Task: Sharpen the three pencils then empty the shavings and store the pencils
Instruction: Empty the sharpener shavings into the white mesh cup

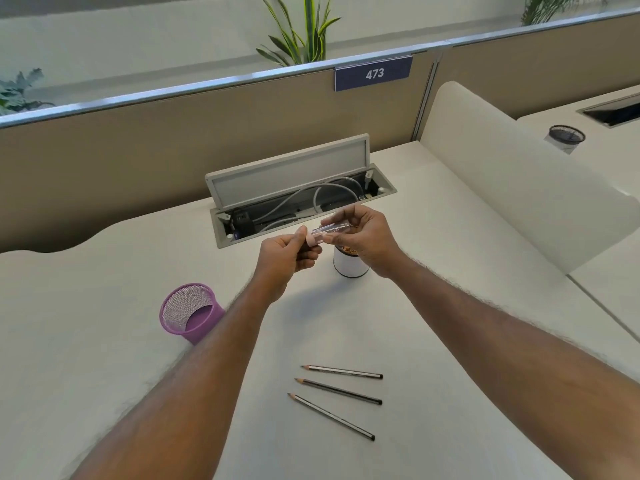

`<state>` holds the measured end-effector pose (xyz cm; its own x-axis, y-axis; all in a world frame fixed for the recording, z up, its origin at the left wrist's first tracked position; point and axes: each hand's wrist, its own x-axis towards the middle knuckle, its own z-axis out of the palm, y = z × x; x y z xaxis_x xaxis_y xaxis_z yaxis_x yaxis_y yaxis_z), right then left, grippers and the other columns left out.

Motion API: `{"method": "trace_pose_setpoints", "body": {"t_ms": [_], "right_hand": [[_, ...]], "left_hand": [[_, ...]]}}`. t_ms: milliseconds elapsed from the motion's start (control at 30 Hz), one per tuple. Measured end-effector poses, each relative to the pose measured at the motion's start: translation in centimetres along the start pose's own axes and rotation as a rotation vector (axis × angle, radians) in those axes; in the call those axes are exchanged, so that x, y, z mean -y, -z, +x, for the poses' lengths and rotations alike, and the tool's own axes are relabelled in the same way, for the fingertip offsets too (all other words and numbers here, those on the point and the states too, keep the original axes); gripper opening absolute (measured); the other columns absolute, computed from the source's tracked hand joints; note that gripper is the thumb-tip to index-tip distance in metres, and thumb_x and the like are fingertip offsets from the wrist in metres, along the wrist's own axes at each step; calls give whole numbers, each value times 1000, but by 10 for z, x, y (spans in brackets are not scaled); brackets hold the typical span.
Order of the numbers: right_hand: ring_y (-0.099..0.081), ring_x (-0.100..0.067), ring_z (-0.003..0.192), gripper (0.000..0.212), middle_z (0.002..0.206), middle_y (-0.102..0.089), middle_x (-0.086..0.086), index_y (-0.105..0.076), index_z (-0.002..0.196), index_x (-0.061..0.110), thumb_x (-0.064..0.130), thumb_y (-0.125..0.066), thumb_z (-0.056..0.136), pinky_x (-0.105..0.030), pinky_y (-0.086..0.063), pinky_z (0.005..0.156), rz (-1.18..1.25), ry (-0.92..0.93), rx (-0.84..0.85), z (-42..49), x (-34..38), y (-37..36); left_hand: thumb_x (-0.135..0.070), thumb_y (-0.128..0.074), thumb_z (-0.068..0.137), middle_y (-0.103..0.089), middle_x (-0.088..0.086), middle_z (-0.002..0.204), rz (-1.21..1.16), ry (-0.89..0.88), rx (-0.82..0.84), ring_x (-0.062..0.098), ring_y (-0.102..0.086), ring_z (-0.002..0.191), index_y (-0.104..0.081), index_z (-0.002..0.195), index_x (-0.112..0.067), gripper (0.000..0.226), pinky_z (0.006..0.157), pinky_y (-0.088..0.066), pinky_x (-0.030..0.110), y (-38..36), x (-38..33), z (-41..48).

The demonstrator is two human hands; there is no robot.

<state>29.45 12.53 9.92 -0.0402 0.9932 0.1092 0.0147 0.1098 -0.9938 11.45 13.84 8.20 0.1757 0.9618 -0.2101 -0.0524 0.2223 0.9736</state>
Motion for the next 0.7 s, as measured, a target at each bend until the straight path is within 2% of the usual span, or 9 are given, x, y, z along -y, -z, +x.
{"method": "trace_pose_setpoints", "body": {"t_ms": [133, 233, 400, 500, 600, 700], "right_hand": [[-73, -25, 90, 23, 102, -73, -10, -65, 96, 7, 3, -77, 77, -30, -59, 77, -11, -2, 22, -2, 0, -8], [-73, -27, 91, 27, 104, -72, -16, -63, 100, -1, 1, -77, 77, -33, -59, 79, -10, -6, 38, -3, -2, -11], [-73, -28, 92, 30, 103, -73, -16, -62, 99, -5, -2, -78, 74, -34, -60, 80, 6, -39, 77, -7, -6, -13], [-73, -29, 92, 33, 103, -72, -18, -62, 101, -6, -3, -79, 73, -39, -59, 84, -69, -59, 128, -12, -9, -13], [-73, -25, 89, 33, 98, -74, -14, -66, 101, -1, 4, -82, 72, -38, -59, 83, -216, -64, 143, -23, -17, -16], [-70, -17, 85, 34, 96, -74, -3, -72, 105, 10, 22, -83, 75, -30, -58, 77, -563, 29, 176, -34, -26, -21]], "left_hand": [[-30, -52, 100, -77, 7, 78, -17, -5, 1, 13, -72, 69, -75, 90, -14, 29, 64, -56, 19, 8, 2, -7], [-29, -53, 100, -77, 7, 80, -16, -5, 1, 16, -73, 74, -76, 92, -12, 29, 67, -57, 21, 13, 3, -10], [-26, -53, 100, -78, 7, 81, -18, 1, 19, 17, -74, 76, -75, 93, -13, 27, 68, -57, 21, 17, 10, -20], [-25, -58, 98, -77, 8, 82, 52, 3, 115, 16, -72, 75, -77, 95, -13, 22, 69, -57, 22, 23, 16, -28], [-25, -65, 94, -77, 8, 86, 114, 0, 165, 16, -72, 78, -77, 103, -17, 17, 72, -57, 23, 34, 27, -37], [-23, -68, 92, -78, 5, 91, 124, 14, 146, 16, -73, 82, -77, 103, -22, 14, 73, -57, 23, 44, 38, -45]]}}
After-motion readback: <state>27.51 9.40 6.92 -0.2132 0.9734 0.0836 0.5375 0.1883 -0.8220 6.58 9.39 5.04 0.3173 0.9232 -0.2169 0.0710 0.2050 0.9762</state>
